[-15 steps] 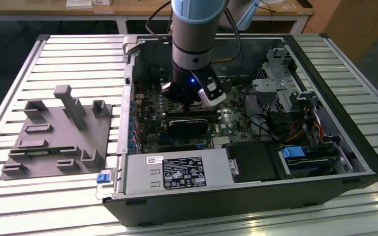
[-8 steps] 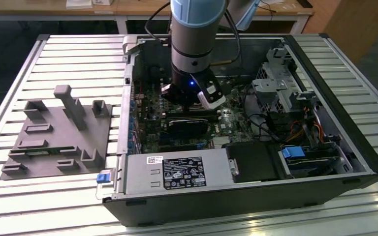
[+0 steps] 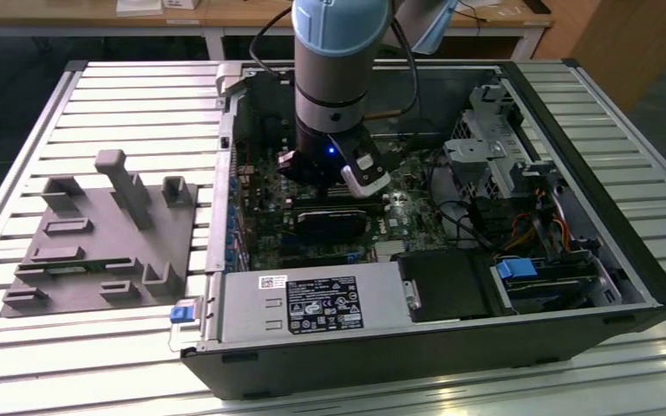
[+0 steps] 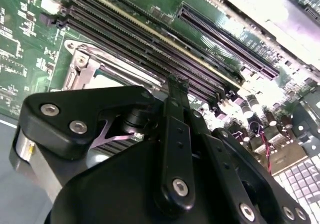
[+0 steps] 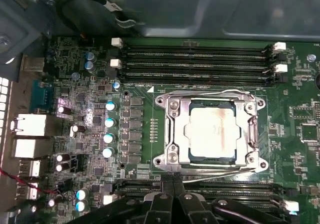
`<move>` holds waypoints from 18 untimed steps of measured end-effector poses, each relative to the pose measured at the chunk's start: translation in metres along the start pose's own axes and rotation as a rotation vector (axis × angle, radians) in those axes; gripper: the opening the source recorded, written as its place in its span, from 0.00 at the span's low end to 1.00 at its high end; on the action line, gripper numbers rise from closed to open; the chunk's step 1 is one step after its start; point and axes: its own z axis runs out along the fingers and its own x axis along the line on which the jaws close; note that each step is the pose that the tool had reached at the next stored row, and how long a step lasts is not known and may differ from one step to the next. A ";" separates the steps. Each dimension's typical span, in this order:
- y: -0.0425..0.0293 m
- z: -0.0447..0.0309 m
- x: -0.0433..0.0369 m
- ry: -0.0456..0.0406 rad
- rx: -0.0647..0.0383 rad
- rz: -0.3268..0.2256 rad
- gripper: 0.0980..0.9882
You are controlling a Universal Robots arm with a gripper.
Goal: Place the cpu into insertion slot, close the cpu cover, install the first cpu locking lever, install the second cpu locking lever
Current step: 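Install the second cpu locking lever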
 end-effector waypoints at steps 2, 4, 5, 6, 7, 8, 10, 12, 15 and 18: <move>-0.0004 0.0018 0.0012 0.0001 -0.003 0.000 0.02; -0.0006 0.0034 0.0026 0.0001 -0.007 0.000 0.02; -0.0007 0.0040 0.0031 0.0000 -0.011 0.000 0.02; -0.0008 0.0046 0.0033 0.0000 -0.015 0.000 0.02; -0.0009 0.0050 0.0035 0.0000 -0.021 0.000 0.02; -0.0009 0.0054 0.0037 0.0000 -0.030 0.000 0.02; -0.0010 0.0062 0.0038 -0.0002 -0.047 0.000 0.02; -0.0012 0.0075 0.0041 -0.0003 -0.056 0.000 0.02; -0.0016 0.0091 0.0048 -0.0002 -0.066 0.000 0.02; -0.0017 0.0101 0.0063 -0.0003 -0.075 0.000 0.02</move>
